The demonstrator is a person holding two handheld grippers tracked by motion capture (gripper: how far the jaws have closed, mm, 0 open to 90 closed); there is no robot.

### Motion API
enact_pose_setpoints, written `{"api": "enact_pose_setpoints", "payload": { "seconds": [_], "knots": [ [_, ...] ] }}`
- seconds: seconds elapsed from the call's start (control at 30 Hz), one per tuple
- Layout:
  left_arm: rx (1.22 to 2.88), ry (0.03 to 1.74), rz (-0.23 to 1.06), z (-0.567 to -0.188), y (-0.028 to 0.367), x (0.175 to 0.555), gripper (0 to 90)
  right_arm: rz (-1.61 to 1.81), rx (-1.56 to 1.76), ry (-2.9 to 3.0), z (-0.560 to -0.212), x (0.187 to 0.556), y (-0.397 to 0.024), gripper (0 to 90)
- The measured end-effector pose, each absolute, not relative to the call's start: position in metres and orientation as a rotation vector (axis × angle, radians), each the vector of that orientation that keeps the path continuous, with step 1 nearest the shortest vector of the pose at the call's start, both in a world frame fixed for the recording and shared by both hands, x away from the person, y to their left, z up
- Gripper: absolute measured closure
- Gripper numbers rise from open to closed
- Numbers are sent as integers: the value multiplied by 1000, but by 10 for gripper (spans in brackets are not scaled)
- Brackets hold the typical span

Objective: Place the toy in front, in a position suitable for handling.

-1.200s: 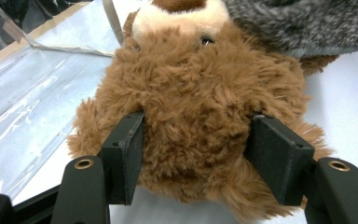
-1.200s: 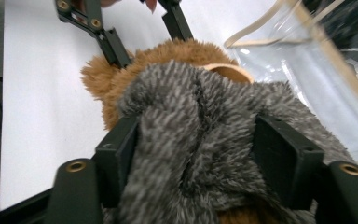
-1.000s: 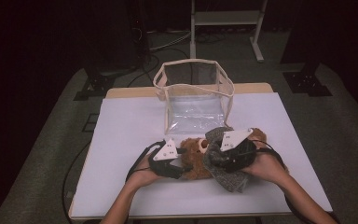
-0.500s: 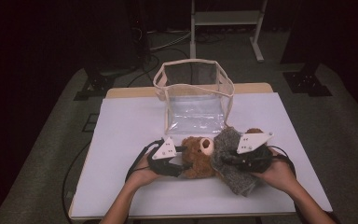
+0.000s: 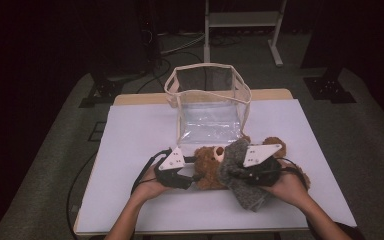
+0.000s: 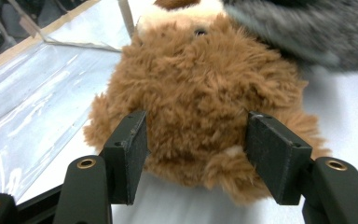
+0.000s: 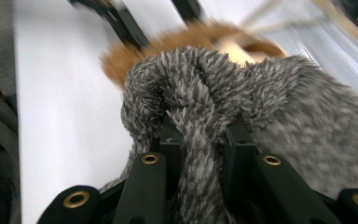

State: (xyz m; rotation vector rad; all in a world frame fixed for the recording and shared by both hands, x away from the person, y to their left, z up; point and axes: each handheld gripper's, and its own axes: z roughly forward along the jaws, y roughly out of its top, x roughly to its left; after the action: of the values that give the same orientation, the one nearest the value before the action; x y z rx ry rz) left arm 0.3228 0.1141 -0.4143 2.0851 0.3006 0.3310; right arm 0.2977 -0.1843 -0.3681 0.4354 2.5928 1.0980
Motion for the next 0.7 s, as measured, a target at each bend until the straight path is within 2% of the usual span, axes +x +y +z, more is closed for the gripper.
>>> {"api": "enact_pose_setpoints", "payload": {
  "seconds": [0.1, 0.2, 0.43, 0.7],
  "knots": [
    [2095, 308, 337, -414, 118, 322, 389, 1134, 503, 2585, -367, 296, -205, 733],
    [2096, 322, 344, -414, 121, 323, 386, 1116, 506, 2565, -362, 291, -207, 733],
    [2107, 339, 345, -414, 129, 323, 384, 1117, 338, 2587, -348, 291, -156, 734],
    [2112, 359, 344, -413, 143, 323, 372, 1080, 296, 2684, -357, 320, -101, 733]
  ]
}}
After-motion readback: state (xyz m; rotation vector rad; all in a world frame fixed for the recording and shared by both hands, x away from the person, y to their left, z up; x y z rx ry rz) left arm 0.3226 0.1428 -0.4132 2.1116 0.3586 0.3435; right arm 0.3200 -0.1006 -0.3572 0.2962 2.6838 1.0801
